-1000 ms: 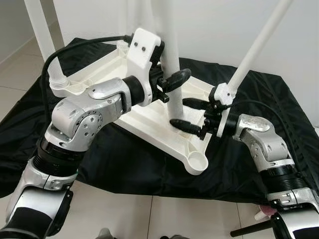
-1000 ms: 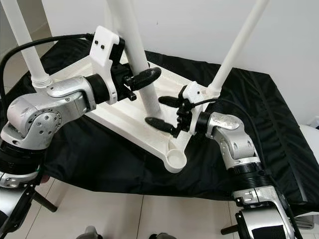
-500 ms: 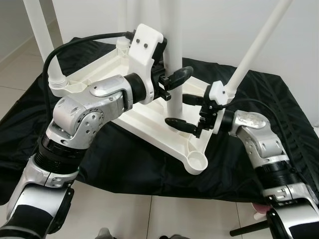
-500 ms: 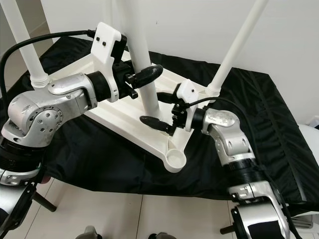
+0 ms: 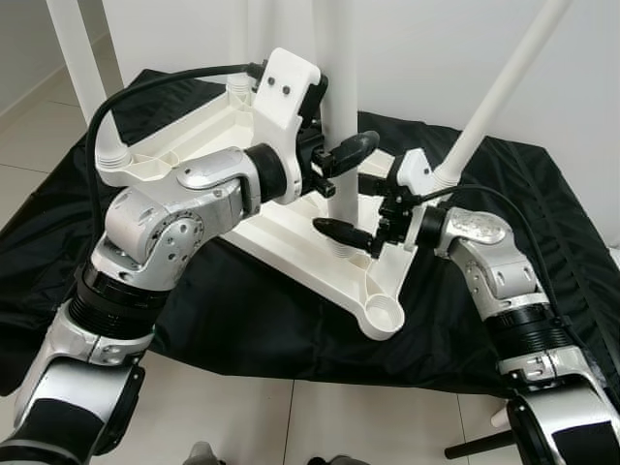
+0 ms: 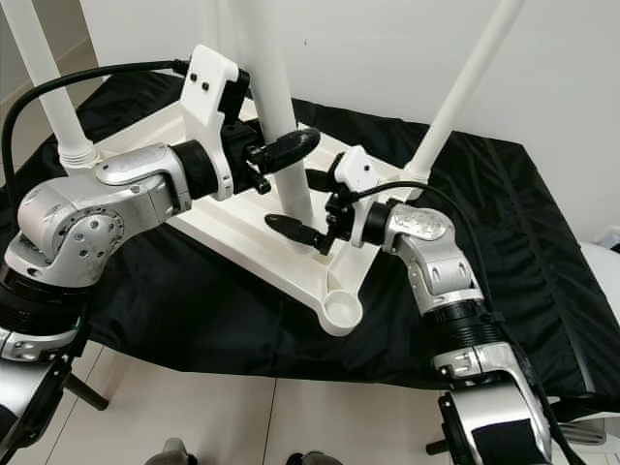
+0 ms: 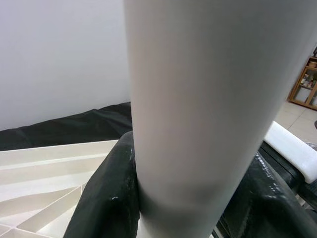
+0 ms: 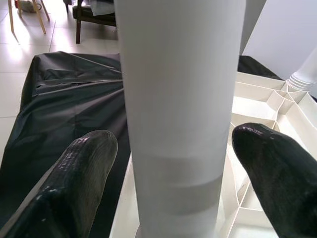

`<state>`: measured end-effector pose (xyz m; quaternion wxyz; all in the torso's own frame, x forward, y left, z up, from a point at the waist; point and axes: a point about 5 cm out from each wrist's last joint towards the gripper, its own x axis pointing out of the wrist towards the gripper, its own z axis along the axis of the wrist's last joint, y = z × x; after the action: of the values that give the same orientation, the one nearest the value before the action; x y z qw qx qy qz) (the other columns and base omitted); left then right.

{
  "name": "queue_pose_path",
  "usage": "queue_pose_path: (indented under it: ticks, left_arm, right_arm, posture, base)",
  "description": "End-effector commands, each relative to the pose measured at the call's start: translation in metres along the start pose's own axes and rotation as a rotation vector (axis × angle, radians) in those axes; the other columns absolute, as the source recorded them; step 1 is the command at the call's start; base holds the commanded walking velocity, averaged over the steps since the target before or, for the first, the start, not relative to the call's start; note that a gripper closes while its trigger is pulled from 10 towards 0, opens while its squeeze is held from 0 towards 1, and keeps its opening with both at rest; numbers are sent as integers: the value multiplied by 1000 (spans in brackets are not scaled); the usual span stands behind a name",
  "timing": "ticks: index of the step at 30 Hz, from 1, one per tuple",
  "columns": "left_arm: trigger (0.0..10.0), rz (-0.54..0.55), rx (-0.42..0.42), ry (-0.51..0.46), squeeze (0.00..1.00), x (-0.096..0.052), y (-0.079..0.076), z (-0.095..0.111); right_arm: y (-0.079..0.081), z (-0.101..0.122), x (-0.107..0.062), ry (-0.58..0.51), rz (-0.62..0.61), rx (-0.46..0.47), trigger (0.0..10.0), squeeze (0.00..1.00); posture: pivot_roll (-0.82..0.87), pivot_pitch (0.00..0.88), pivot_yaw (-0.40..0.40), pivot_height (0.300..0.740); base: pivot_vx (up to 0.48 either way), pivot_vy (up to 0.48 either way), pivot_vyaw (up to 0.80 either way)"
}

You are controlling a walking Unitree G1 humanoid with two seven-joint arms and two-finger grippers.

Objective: Building children table

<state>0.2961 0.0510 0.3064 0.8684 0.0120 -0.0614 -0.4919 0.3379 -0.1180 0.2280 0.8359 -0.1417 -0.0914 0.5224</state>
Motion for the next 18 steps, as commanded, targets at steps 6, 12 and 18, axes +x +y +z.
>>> queue_pose_path:
  ticks: [6,12,18]
  left_arm:
    - [10000,-259,38,-22,0,4,-22,10]
    - [10000,-263,37,-22,0,4,-24,10]
    - [10000,-267,40,-27,0,4,-24,12]
  right_arm:
    - [-5,-2,0,16,-26,19,3294,0]
    - [-7,-4,1,25,-39,36,0,0]
    - [-10,-5,2,24,-62,47,0,0]
  posture:
    - [38,64,-113,740]
    - [39,67,-115,740]
    - [39,67,-115,740]
  base:
    - [0,0,0]
    - [0,0,0]
    - [0,0,0]
